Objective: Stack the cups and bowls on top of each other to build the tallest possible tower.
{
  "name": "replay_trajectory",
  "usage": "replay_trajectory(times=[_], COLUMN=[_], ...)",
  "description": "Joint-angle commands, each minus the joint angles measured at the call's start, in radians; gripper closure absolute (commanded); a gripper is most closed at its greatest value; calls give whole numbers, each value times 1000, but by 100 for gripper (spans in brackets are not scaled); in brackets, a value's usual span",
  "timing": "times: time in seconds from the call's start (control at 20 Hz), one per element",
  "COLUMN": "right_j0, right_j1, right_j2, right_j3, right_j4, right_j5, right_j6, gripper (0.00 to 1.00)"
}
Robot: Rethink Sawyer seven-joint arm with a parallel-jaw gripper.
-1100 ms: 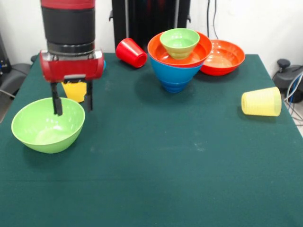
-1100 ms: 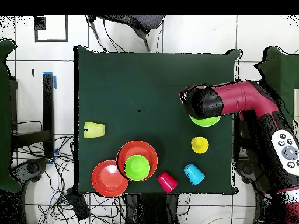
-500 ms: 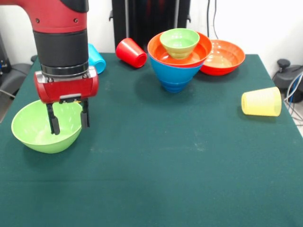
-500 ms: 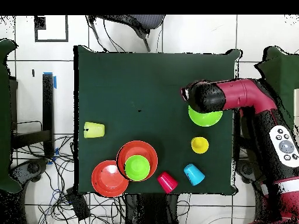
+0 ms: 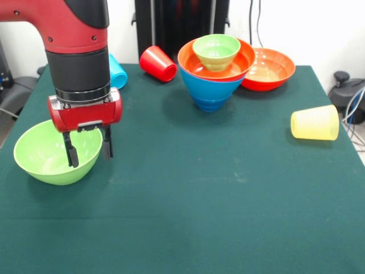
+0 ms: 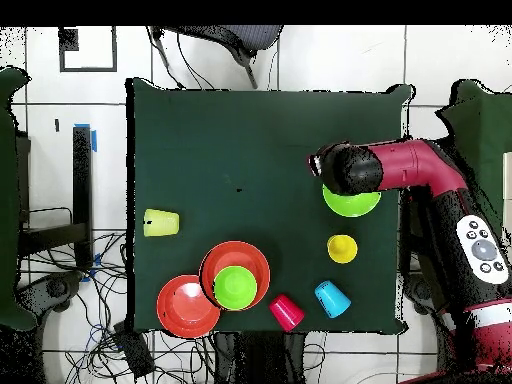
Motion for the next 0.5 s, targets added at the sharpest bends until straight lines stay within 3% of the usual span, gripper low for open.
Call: replay_trajectory(times=[0.05,0.5], right_j0=[30,68], right_j1=[40,67], right_j2=[-80,-132], right_j3=[-51,-96], right_j4=[-7,-44], right_j5=[142,212], right_j6=[-309,-304], gripper=[0,0])
